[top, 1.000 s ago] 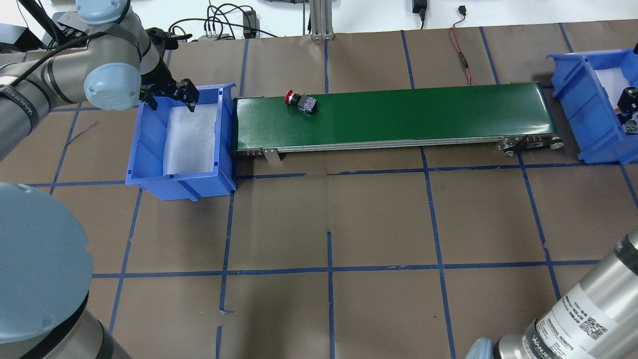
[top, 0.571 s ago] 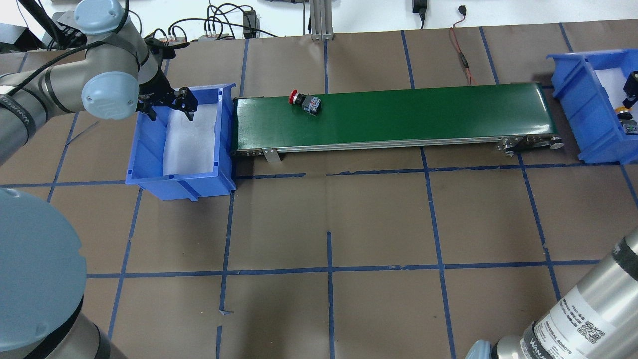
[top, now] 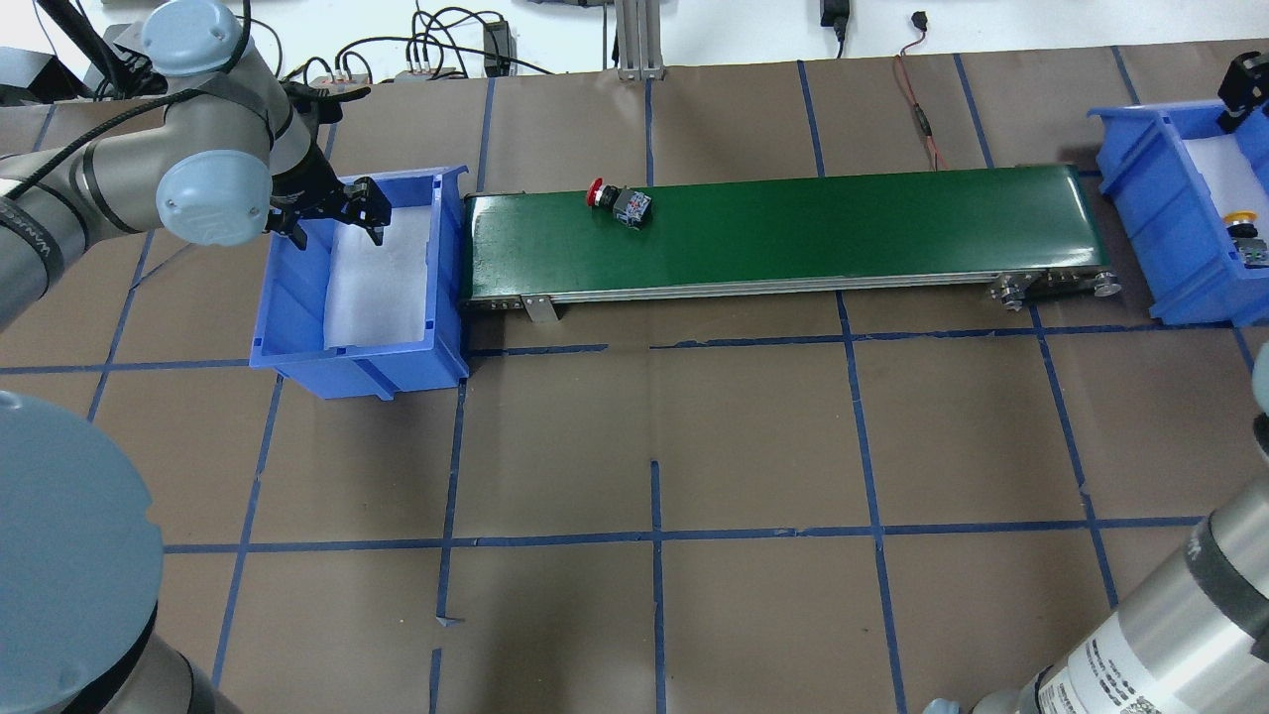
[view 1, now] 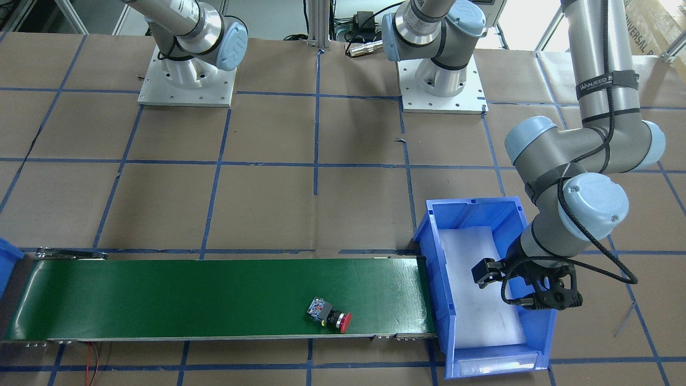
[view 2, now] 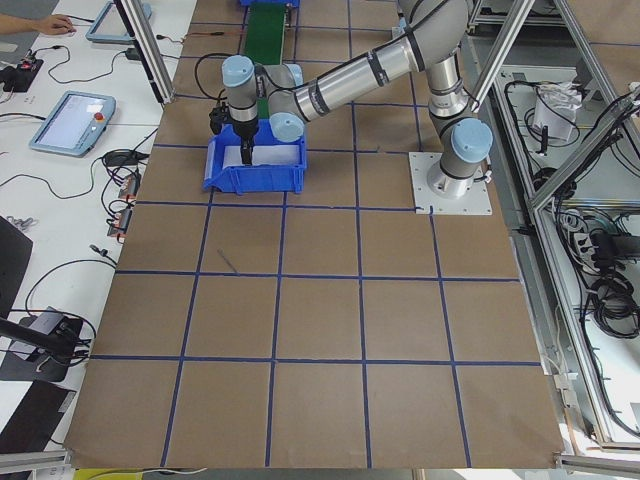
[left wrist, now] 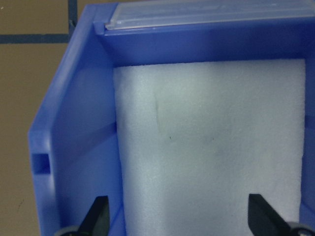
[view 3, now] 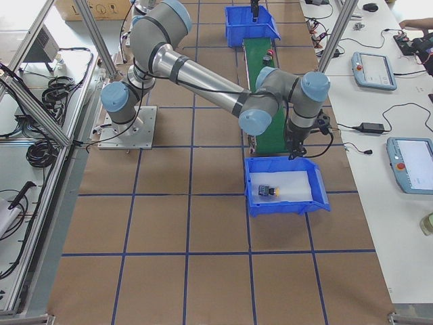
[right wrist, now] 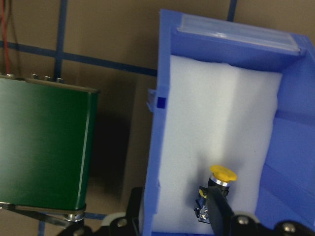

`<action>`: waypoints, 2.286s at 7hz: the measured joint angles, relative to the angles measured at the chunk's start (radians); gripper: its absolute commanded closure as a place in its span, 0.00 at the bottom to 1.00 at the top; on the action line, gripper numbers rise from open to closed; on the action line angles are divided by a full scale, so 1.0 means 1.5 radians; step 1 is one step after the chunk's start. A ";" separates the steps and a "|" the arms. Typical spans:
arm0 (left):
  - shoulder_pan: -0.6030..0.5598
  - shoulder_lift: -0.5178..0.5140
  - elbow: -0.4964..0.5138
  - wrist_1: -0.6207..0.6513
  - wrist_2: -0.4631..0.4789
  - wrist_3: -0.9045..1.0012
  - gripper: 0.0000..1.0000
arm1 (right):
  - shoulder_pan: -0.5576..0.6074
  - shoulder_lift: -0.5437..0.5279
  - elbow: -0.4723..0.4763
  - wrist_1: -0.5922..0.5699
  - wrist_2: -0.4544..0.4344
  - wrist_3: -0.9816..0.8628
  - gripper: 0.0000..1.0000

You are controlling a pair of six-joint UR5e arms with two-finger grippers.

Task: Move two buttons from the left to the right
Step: 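Move the right gripper back over the belt toward the red button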

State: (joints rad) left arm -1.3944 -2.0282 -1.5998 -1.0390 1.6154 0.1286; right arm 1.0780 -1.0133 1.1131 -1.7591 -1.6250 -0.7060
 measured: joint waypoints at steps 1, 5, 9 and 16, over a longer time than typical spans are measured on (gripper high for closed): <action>0.000 0.001 -0.002 0.000 0.000 -0.003 0.00 | 0.033 -0.014 0.001 0.002 0.008 0.002 0.41; 0.016 -0.005 -0.003 -0.005 -0.001 0.040 0.00 | 0.138 -0.034 0.016 0.028 0.047 0.038 0.37; 0.020 -0.004 0.001 -0.015 -0.005 0.072 0.00 | 0.253 -0.046 0.061 0.036 0.067 0.048 0.37; 0.023 -0.017 0.018 -0.010 -0.014 0.176 0.00 | 0.419 0.035 0.058 -0.027 0.074 0.056 0.37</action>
State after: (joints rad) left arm -1.3600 -2.0531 -1.5729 -1.0545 1.5940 0.3925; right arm 1.7059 -0.9600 1.1998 -1.7991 -1.5137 -0.6223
